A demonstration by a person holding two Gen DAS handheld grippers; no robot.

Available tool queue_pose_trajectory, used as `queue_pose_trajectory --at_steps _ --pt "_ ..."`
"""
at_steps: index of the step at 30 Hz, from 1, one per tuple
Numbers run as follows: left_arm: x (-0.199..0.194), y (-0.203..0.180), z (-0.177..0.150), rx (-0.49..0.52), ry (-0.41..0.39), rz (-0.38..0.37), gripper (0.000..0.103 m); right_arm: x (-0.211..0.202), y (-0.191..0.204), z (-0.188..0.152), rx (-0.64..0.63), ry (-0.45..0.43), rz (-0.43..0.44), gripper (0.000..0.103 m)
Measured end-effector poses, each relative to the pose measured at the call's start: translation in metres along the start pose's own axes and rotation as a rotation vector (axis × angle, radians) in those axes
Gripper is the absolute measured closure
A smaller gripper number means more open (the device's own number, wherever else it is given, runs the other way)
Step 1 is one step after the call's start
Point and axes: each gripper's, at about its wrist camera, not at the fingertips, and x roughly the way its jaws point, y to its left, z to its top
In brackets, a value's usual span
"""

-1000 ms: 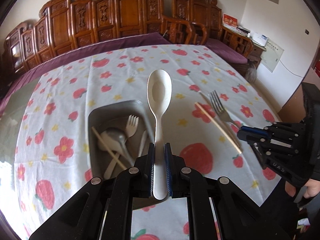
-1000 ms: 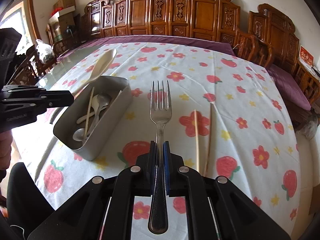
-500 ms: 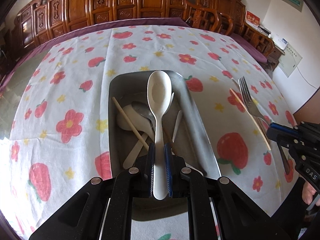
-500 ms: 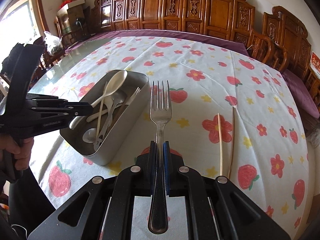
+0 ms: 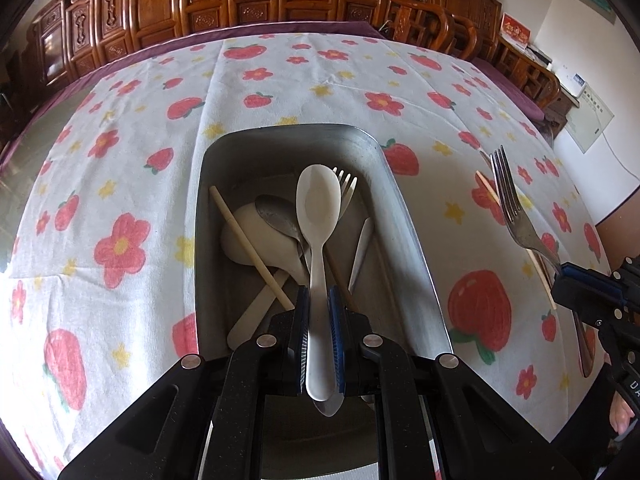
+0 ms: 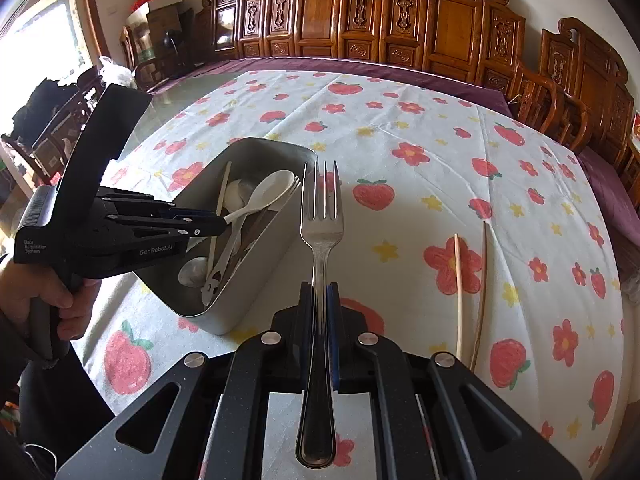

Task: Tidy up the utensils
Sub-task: 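Lower the white spoon into the tray and open the left gripper while the right carries the fork over it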

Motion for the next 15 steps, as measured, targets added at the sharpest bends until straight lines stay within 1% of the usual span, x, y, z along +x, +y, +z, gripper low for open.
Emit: queue_pose_trajectory --at_steps 3,5,6,10,15 --pt "-0.003 0.0 -0.001 -0.001 -0.003 -0.004 0.092 0.0 0.003 0.002 -0.002 -0.001 0.004 0.094" --pt "-0.008 0.001 -0.002 0.0 -0.014 -0.004 0.088 0.0 0.005 0.003 -0.004 -0.003 0.008 0.094" --pt "-0.012 0.002 -0.003 -0.001 -0.023 -0.005 0.084 0.0 0.006 0.004 -0.006 -0.003 0.01 0.094" --pt "-0.03 0.006 -0.005 -0.001 -0.057 -0.002 0.083 0.001 0.012 0.009 -0.012 -0.007 0.018 0.094" --pt "-0.053 0.019 -0.008 -0.026 -0.097 0.003 0.083 0.004 0.023 0.019 -0.025 -0.015 0.03 0.094"
